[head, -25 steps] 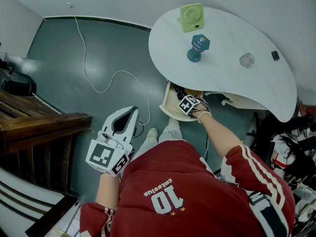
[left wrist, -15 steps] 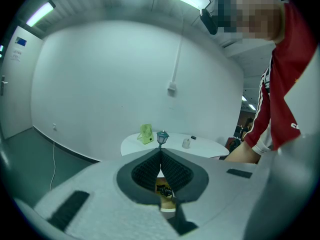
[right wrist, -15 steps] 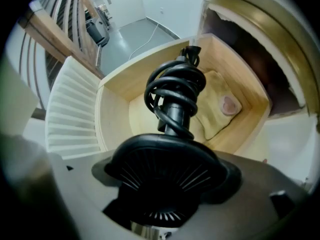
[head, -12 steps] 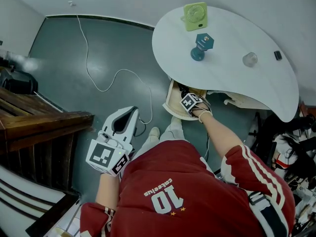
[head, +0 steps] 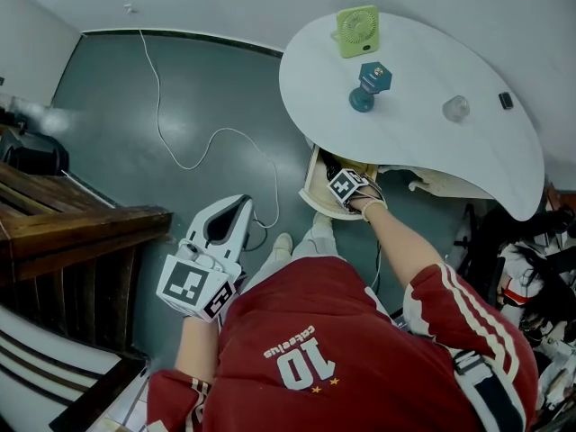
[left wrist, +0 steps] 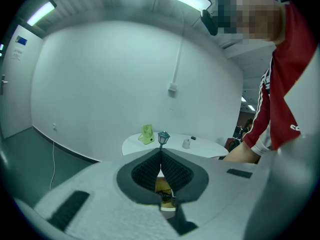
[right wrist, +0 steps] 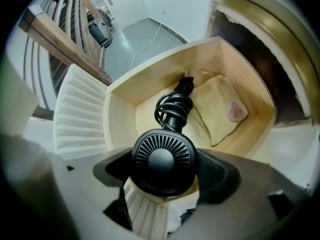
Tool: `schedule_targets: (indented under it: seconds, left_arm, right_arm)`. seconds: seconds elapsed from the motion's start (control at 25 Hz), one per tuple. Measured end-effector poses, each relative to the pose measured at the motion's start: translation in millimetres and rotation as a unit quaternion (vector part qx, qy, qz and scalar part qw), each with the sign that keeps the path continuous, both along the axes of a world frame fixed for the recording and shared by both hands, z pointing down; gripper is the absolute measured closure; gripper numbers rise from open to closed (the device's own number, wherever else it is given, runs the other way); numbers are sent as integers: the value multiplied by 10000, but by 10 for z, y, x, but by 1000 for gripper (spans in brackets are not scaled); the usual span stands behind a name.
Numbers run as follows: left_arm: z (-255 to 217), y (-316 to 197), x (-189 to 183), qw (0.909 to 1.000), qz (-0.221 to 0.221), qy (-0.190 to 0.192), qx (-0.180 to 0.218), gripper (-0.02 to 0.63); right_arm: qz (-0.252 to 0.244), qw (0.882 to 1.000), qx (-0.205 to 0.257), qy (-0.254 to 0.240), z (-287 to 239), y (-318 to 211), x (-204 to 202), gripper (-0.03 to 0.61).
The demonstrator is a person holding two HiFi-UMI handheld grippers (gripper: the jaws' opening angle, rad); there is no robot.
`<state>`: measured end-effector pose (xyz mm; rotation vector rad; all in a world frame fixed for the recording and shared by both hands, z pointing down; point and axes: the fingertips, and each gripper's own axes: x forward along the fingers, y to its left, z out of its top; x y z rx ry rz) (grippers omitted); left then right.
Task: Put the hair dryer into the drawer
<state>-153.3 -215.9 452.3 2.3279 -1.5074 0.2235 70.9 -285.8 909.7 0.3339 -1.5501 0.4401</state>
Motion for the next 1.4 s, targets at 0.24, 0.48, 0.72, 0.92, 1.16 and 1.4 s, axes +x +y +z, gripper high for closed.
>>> schedule_targets:
  seconds: [0.24,0.48,0.72,0.92,1.16,1.4]
  left_arm:
    - [-29,-9,-30,9997,151,125,130,614]
    - [-113,33,-70,9984,383,261,333,614]
    - [-149,112,-164,9958,654,386,518,614]
    - [-204,195,-194,9925,913,483,653,614]
    - [-269,302,-134,9855,1364,520,861,614]
    - [-371,327,64,9766,1859,371,1015,614]
  right_arm:
    - [186,9992,196,-300,-279,-27,6,193]
    - [685,9920,738,-765,-715,-12,-43,190]
    - [1517,9766,1198,-938,-1119,141,22,190]
    - [2349,9433,1714,-1600,-1570,263,27,192]
    - [2571,9010,2629,-2301,-2329,427,-59,195]
    - [3045,8381,3395,-2993,-3290,667,-60,207]
